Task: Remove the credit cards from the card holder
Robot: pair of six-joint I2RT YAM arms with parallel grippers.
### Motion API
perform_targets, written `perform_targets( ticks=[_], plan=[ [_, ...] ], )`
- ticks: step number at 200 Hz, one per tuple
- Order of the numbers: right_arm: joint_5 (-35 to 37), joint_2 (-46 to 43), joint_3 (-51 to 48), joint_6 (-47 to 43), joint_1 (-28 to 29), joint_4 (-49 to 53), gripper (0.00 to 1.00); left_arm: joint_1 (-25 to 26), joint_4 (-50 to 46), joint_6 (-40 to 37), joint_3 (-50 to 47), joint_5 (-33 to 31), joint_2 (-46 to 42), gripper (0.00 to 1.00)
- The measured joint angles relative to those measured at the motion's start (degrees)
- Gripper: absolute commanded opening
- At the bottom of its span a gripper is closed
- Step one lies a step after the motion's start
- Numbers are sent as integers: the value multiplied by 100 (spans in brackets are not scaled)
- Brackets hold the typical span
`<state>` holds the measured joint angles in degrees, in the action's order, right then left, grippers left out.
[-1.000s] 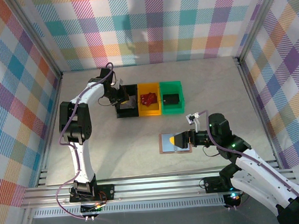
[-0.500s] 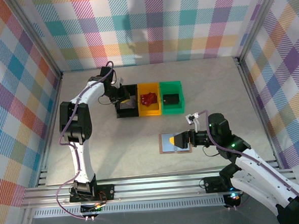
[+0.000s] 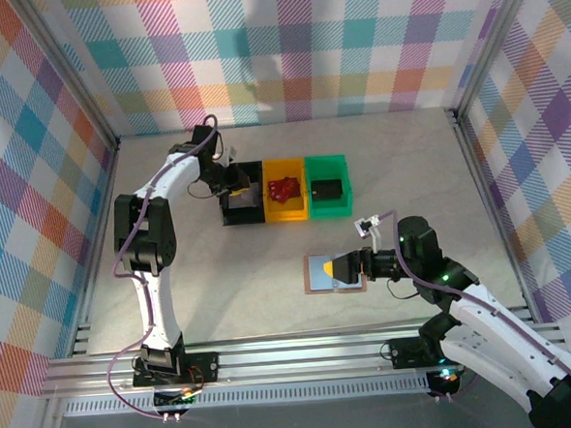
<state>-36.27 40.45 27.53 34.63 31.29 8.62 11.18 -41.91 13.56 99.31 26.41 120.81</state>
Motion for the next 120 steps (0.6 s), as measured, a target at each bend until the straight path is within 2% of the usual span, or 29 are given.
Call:
perform_targets(
  ticks=[120],
  plan=[
    [-42, -2, 0, 0, -2, 0, 99, 17, -459, -146, 527, -249, 0, 32]
  ],
)
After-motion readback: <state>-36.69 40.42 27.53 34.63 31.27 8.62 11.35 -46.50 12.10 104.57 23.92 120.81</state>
